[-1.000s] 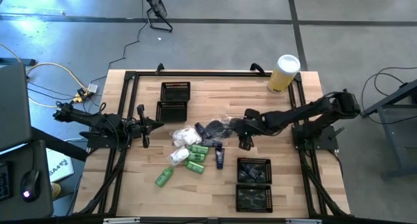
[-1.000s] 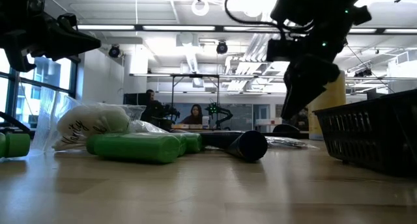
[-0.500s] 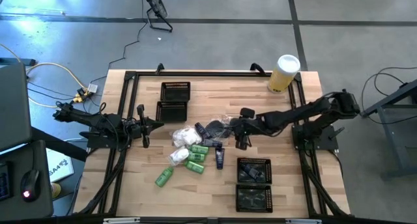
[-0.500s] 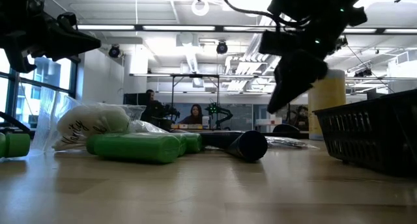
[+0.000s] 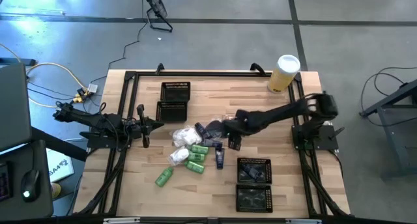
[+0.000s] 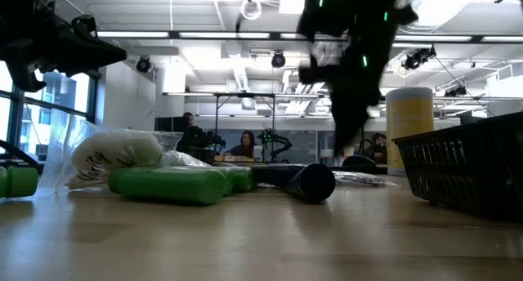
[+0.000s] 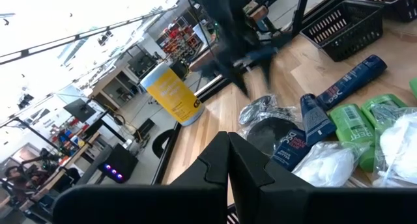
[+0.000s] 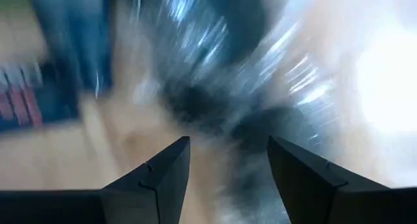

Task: Pick & Place Travel size toiletries
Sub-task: Put the black hairbrush into the top black basket

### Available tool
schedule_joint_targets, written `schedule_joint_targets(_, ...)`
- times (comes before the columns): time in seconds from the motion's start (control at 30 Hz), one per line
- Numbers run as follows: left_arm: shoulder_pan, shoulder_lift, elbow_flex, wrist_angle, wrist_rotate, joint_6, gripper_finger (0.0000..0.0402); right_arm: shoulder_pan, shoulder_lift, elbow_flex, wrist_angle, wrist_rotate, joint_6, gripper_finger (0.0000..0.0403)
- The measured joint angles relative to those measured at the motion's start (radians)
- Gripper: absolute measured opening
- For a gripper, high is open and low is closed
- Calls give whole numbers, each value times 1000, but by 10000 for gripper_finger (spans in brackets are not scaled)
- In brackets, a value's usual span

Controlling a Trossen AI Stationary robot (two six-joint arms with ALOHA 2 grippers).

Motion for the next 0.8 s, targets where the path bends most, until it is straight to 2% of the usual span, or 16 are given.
schedule_joint_targets(0.23, 0, 0, 0, -1, 0, 0, 0, 43, 95, 2, 20, 36, 55, 199)
schedule_joint_targets(0.33, 0, 0, 0, -1, 0, 0, 0, 54, 94, 9, 34, 68, 89, 199)
schedule_joint_targets(0.8, 0, 0, 0, -2, 1, 1, 0, 45, 97, 61, -76, 66, 134, 199)
